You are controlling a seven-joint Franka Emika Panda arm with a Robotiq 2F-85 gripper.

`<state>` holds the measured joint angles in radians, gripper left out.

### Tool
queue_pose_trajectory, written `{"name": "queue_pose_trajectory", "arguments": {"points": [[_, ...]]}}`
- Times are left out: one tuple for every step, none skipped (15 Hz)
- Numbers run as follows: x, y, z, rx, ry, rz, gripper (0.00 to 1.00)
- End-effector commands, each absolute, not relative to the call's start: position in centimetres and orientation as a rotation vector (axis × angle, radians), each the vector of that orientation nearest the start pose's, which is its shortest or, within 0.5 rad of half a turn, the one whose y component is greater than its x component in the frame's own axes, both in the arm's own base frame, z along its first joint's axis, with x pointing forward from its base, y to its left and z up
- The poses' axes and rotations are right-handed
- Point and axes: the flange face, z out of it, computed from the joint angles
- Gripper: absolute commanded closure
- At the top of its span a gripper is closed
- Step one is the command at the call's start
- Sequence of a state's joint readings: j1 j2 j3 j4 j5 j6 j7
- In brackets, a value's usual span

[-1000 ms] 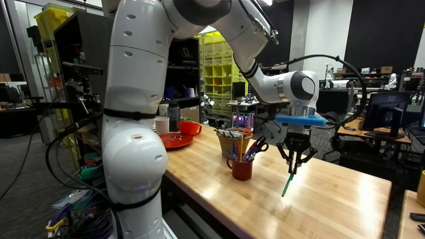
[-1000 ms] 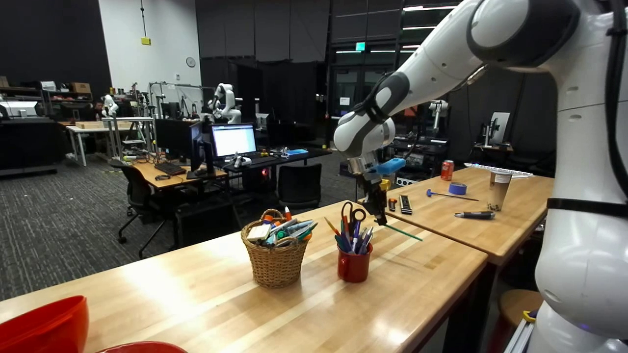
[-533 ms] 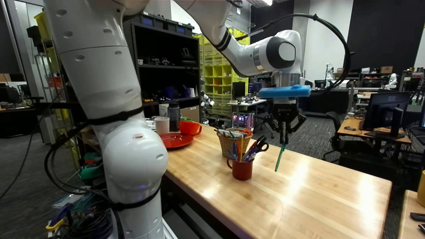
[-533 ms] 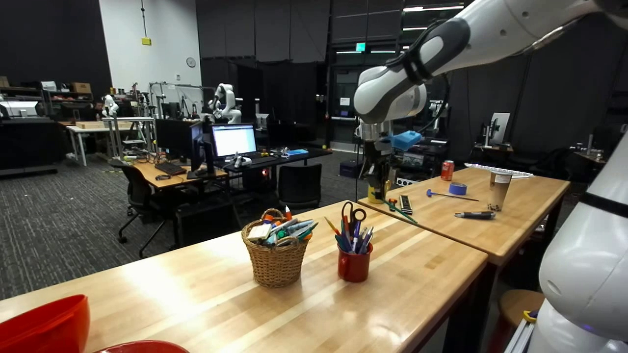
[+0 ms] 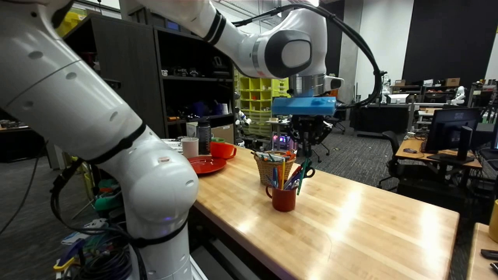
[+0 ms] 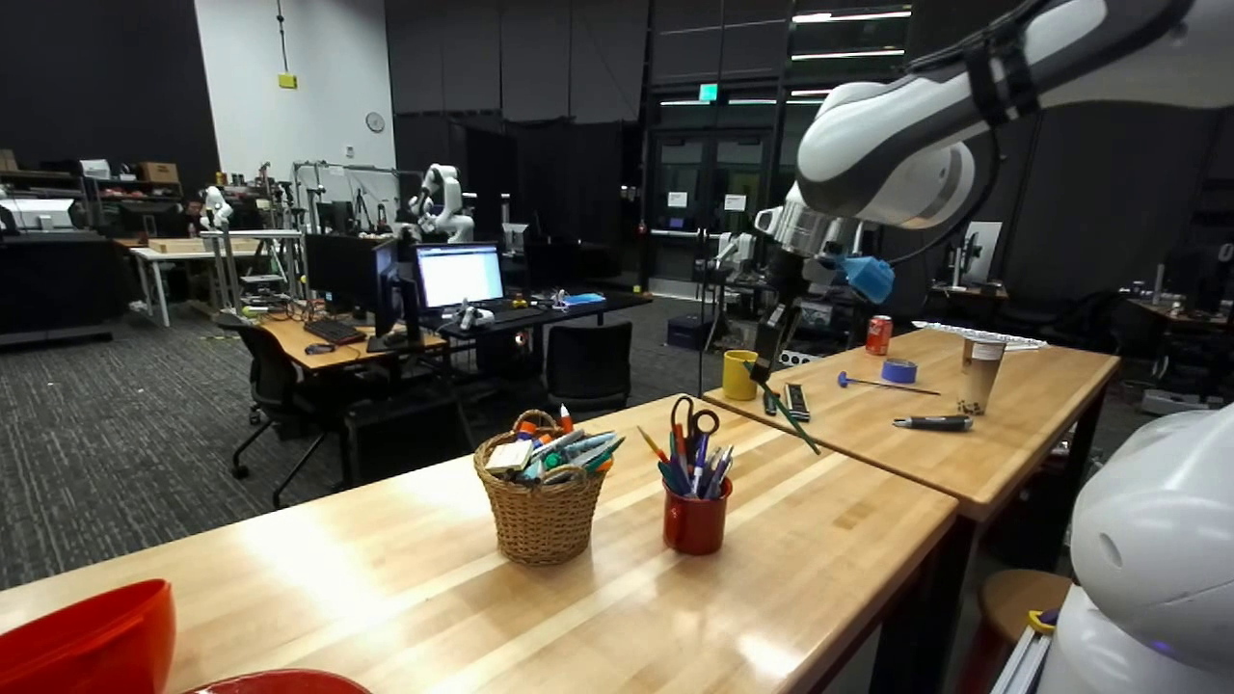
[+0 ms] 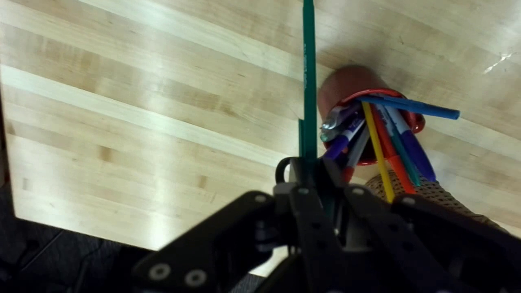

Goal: Put the green pen inside the orange cup

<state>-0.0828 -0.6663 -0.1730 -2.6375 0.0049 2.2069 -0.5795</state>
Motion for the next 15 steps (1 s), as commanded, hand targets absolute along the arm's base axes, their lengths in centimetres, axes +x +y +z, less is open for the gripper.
{"name": "queue_pose_trajectory", "arguments": {"points": [[30.1, -8.0, 46.5, -2.956, -0.615, -0.654, 0.97], [29.0, -7.5, 46.3, -2.915, -0.630, -0.702, 0.97], [29.7, -8.2, 50.0, -2.864, -0.647, -0.735, 0.97], [28.7, -7.8, 50.2, -2.835, -0.663, -0.769, 0.97], [28.1, -7.4, 51.3, -2.812, -0.676, -0.806, 0.97], [27.6, -7.1, 52.3, -2.786, -0.694, -0.838, 0.97], [27.1, -6.7, 53.2, -2.756, -0.718, -0.866, 0.97], [26.7, -6.4, 53.9, -2.722, -0.748, -0.885, 0.97], [26.0, -5.7, 53.6, -2.691, -0.770, -0.893, 0.97], [26.2, -5.1, 54.1, -2.670, -0.784, -0.878, 0.97], [26.3, -4.5, 54.2, -2.660, -0.794, -0.851, 0.97], [26.5, -4.1, 53.7, -2.665, -0.797, -0.808, 0.97], [26.5, -4.9, 54.0, -2.693, -0.784, -0.846, 0.89], [26.5, -4.5, 53.9, -2.685, -0.797, -0.829, 0.89], [26.5, -4.3, 53.8, -2.681, -0.804, -0.821, 0.89]]}}
